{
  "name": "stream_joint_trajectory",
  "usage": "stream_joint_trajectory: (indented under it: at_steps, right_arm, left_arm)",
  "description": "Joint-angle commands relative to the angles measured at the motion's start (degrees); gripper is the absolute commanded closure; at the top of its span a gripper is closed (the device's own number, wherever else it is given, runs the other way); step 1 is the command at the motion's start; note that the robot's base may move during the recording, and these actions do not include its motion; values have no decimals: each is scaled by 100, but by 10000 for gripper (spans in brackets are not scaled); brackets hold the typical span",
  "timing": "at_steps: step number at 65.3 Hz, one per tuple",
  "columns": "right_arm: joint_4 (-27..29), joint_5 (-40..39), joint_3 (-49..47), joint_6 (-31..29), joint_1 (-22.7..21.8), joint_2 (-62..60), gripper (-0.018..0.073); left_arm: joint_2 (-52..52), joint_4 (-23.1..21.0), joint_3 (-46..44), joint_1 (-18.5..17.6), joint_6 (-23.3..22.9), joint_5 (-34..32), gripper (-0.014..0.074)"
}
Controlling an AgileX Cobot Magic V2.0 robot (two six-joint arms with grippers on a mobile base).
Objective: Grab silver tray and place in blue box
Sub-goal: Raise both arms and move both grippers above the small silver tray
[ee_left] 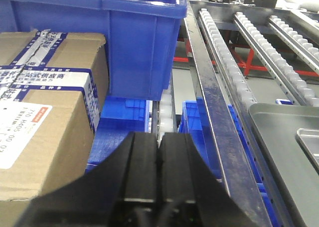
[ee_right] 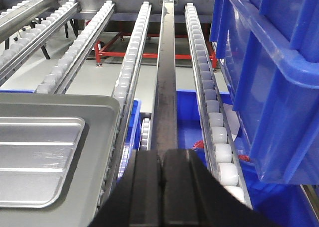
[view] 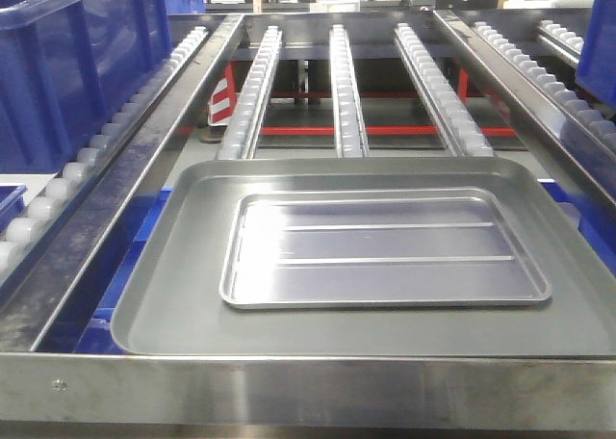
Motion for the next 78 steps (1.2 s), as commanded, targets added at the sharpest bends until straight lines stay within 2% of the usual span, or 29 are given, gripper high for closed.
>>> stream_joint_trajectory:
  at_steps: [1,53,56,59,65,68,71,78]
  right_arm:
    - [-6,-534,19,-15,-18,-124,507]
    - [-6,-589,19,-15,-17,-124,507]
    - [-6,-769,14,-15,-17,-124,507]
    - [3,-967,14,-10,-17,-124,507]
    - [35,-1436,-119,-10,-17,-124,507]
    - [35,-1425,-347,-10,-17,-124,507]
    - [35,-1347,-613,-10,-17,-104,507]
    - [35,-966,-1469,-10,-8,165,507]
  left_arm:
    - [-114,-45,-17,4,6,-476,692]
    - [-114,-45,-17,4,6,-486,692]
    - [-114,-45,-17,4,6,-486,692]
    - [-114,-45,-17,4,6,-561,692]
    - [-103,-45,-85,4,6,-1207,692]
    - [-88,-31,-295,4,6,-1437,692]
    - [-31,23,-548,4,6,-1343,692]
    - [311,620,-1657,4,6,-532,691]
